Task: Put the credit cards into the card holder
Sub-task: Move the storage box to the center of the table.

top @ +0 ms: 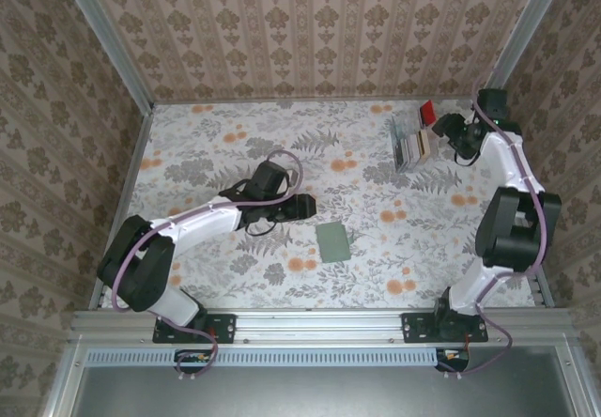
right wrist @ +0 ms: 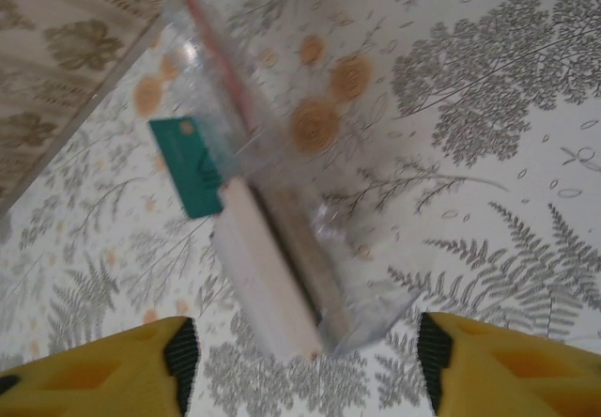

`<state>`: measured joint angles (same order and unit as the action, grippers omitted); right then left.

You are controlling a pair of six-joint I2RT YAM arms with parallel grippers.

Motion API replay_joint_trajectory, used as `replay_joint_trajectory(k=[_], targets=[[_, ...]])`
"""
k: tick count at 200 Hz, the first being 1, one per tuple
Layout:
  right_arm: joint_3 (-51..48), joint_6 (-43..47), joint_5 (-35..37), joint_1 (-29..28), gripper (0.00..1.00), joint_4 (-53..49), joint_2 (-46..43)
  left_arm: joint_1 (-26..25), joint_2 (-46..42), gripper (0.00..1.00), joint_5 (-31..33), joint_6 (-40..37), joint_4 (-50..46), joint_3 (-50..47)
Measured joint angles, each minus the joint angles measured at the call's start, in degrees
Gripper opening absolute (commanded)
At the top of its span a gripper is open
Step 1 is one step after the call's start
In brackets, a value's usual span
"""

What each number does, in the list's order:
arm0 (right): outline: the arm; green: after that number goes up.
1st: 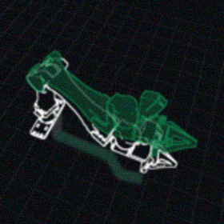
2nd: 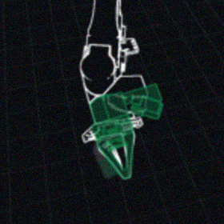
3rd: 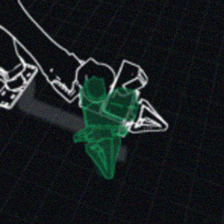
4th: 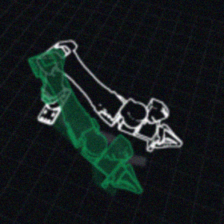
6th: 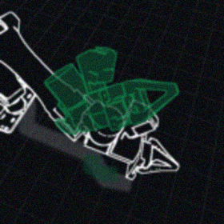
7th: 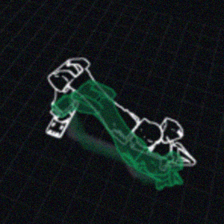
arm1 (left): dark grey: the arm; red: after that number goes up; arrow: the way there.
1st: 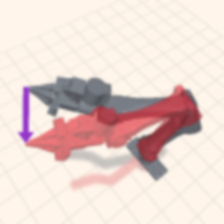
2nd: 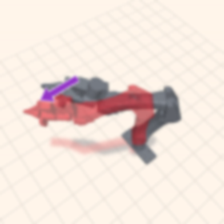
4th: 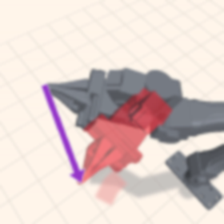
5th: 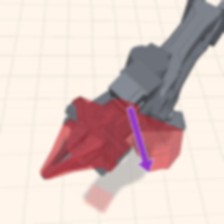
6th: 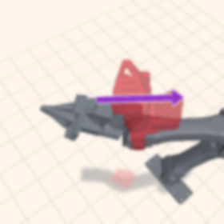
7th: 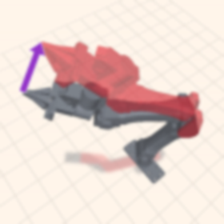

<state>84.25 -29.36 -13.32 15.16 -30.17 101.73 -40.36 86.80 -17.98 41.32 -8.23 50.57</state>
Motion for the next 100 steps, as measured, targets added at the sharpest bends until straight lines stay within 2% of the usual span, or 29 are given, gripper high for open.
replay_joint_trajectory(k=[13, 29, 100], targets=[[3.7, 1.8, 0.2, 0.2, 0.49, -2.1, 3.3, 0.3, 0.0, 0.64, 0.0, -0.1, 0.0, 0.2], [8.2, 3.4, 0.7, 0.2, 0.46, -4.2, 6.9, 0.7, 0.0, 0.64, 0.0, -0.1, 0.0, 0.3], [16.1, 8.1, -0.3, 0.2, 0.4, -8.9, 16.2, 1.1, 0.7, 0.61, -0.6, -0.5, -0.1, 1.8]])
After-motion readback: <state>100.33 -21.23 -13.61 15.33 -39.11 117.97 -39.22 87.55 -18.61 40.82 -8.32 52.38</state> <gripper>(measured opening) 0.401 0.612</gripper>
